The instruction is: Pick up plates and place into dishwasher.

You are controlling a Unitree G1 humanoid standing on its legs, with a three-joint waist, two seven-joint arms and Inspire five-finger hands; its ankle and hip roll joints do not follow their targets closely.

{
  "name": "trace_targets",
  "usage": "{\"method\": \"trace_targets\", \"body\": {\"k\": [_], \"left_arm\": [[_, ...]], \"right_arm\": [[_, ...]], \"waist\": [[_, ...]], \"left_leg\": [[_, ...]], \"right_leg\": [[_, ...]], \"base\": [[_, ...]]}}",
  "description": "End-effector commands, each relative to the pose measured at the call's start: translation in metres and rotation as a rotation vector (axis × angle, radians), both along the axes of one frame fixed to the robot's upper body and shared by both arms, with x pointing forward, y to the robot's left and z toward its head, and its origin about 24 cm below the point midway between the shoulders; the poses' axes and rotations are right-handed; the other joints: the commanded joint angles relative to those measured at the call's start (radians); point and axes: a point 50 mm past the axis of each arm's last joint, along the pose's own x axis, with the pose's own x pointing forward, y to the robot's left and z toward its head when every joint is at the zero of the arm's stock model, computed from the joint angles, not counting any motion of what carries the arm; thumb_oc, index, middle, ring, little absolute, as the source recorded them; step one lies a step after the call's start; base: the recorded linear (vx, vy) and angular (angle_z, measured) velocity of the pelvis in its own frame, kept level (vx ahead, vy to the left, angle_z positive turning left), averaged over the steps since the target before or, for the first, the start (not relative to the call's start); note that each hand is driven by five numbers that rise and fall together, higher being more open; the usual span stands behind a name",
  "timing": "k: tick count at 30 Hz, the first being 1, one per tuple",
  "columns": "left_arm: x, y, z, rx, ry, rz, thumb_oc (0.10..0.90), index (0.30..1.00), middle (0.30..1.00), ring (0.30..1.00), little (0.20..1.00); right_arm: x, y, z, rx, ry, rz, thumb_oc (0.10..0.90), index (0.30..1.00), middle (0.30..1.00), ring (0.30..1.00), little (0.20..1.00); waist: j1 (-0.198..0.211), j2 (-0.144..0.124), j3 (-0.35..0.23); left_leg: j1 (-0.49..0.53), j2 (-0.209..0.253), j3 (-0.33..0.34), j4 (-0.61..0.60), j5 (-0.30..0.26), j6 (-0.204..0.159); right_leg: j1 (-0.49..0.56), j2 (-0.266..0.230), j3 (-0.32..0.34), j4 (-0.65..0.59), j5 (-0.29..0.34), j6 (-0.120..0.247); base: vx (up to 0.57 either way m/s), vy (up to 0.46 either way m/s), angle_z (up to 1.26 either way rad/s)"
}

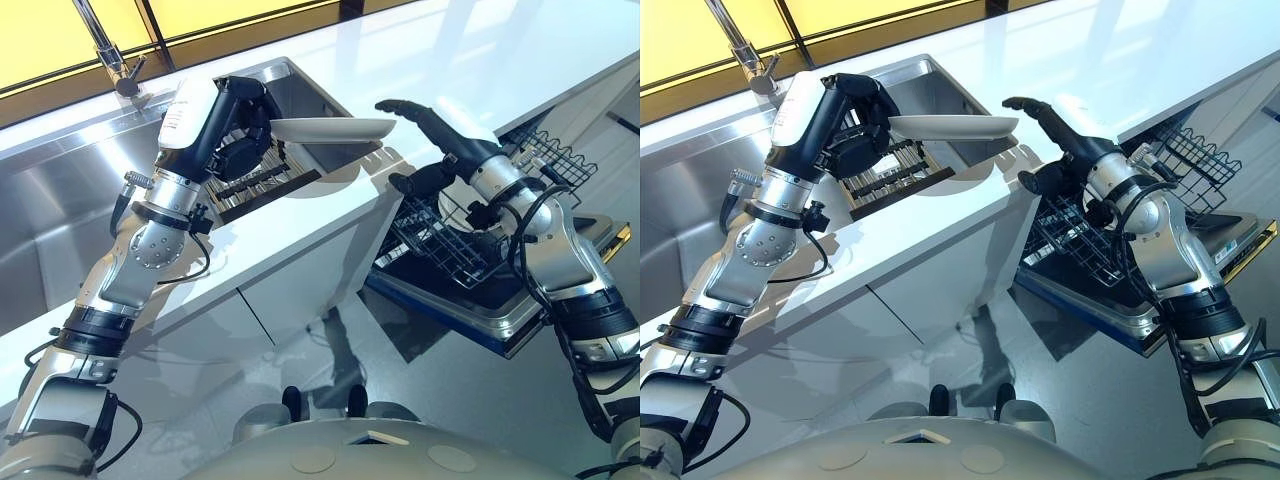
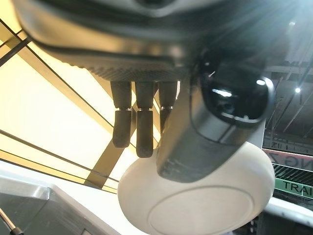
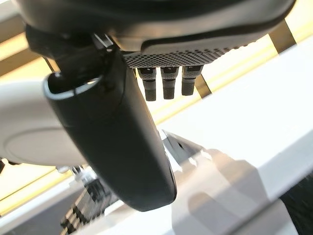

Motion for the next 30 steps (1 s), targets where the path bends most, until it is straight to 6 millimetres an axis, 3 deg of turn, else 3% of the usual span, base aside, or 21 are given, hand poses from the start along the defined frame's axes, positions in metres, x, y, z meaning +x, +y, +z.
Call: {"method": "trace_targets", "body": {"k": [1,10,19,30], "left_arm": [[0.007,-0.022,0.053,-0.018,-0.226,-0.092,0.1,0.3,0.3,0.3,0.2],[0.006,-0.02,0.051,-0.02,-0.199,-0.093,0.1,0.3,0.3,0.3,0.2],[0.003,-0.017,0.049,-0.021,-0.198,-0.095,0.1,0.3,0.3,0.3,0.2],[0.004,-0.017,0.048,-0.028,-0.202,-0.089,0.1,0.3,0.3,0.3,0.2]], "right_arm": [[-0.013,0.033,0.081,0.052,-0.48,0.14,0.8,0.9,0.9,0.9,0.9],[-0.027,0.029,0.095,0.05,-0.631,0.104,0.8,0.9,0.9,0.9,0.9],[-0.022,0.029,0.075,0.059,-0.38,0.193,0.8,0.9,0.9,0.9,0.9],[-0.011,0.03,0.061,0.067,-0.242,0.198,0.8,0.9,0.9,0.9,0.9]], "waist": [[0.009,0.01,-0.105],[0.004,0.018,-0.111],[0.001,0.013,-0.109],[0.007,0.009,-0.105]], "left_leg": [[0.009,-0.04,-0.002,0.002,-0.097,0.027],[0.012,-0.037,0.005,0.002,-0.101,0.029],[0.012,-0.038,0.001,0.002,-0.096,0.03],[0.014,-0.038,-0.006,0.002,-0.093,0.027]], "right_leg": [[0.002,0.046,-0.011,0.104,-0.117,0.022],[0.001,0.05,0.006,0.099,-0.119,0.023],[-0.006,0.051,0.001,0.125,-0.126,0.017],[-0.004,0.05,-0.014,0.134,-0.129,0.014]], "base": [[0.0,0.0,0.0],[0.0,0.0,0.0],[0.0,0.0,0.0],[0.0,0.0,0.0]]}}
